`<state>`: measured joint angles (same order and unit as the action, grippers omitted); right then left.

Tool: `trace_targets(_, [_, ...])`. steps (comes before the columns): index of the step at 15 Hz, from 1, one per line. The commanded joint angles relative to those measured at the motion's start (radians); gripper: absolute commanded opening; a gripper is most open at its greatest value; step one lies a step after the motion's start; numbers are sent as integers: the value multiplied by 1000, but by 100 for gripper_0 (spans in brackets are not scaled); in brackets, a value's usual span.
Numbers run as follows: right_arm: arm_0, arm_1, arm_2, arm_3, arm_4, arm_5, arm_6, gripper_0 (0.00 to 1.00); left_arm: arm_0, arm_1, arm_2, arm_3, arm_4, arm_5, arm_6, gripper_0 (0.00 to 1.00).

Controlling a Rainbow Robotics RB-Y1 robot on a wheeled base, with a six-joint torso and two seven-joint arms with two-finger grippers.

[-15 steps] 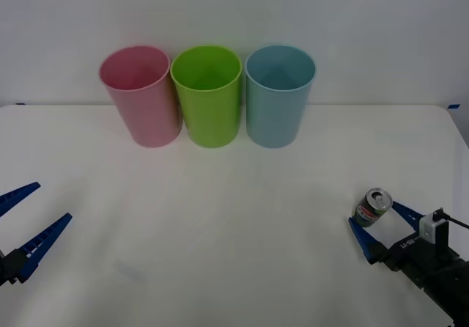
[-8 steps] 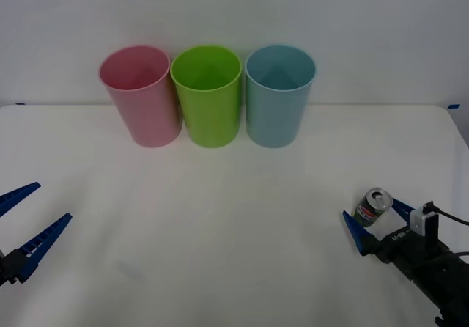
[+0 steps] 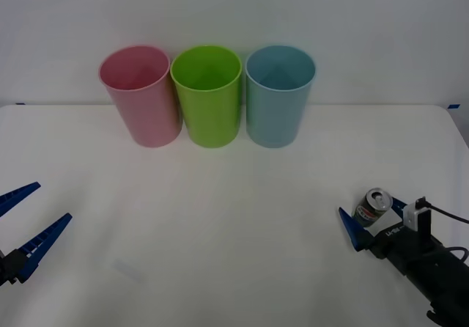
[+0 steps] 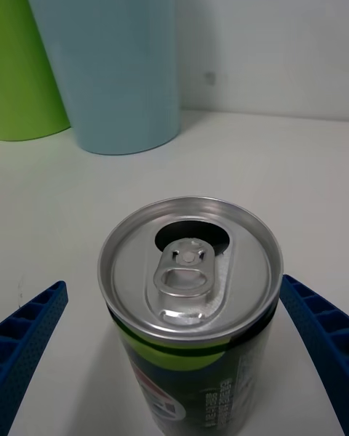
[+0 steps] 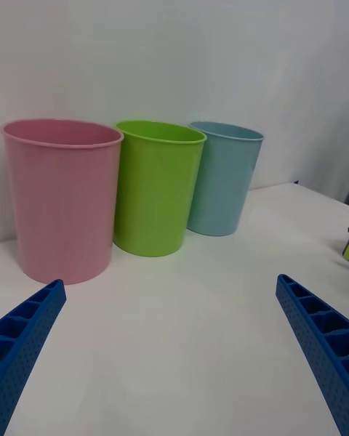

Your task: Grasp the object on the table and drop it into the matching bin: aluminum can to the light blue bin, PET bottle to the pink bin.

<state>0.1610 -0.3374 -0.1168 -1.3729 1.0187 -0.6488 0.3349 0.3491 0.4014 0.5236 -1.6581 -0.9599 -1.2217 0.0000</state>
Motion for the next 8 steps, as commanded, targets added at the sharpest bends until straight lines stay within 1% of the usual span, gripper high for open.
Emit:
trace_targets(1, [0, 0, 0, 0, 0, 0, 1, 100, 0, 0, 0, 0, 0, 0, 0, 100])
trace_targets(2, [0, 0, 0, 0, 0, -2, 3, 44, 0, 0, 0, 0, 0, 0, 0, 100])
trace_targets(3, [0, 0, 0, 0, 0, -5, 3, 10, 0, 0, 0, 0, 0, 0, 0, 100])
trace_targets(4, [0, 0, 0, 0, -2, -6, 4, 2, 0, 0, 0, 0, 0, 0, 0, 100])
trace_targets(5, [2, 1, 0, 0, -2, -6, 6, 0, 0, 0, 0, 0, 0, 0, 0, 100])
trace_targets(8, [3, 1, 0, 0, -3, -8, 10, 0, 0, 0, 0, 0, 0, 0, 0, 100])
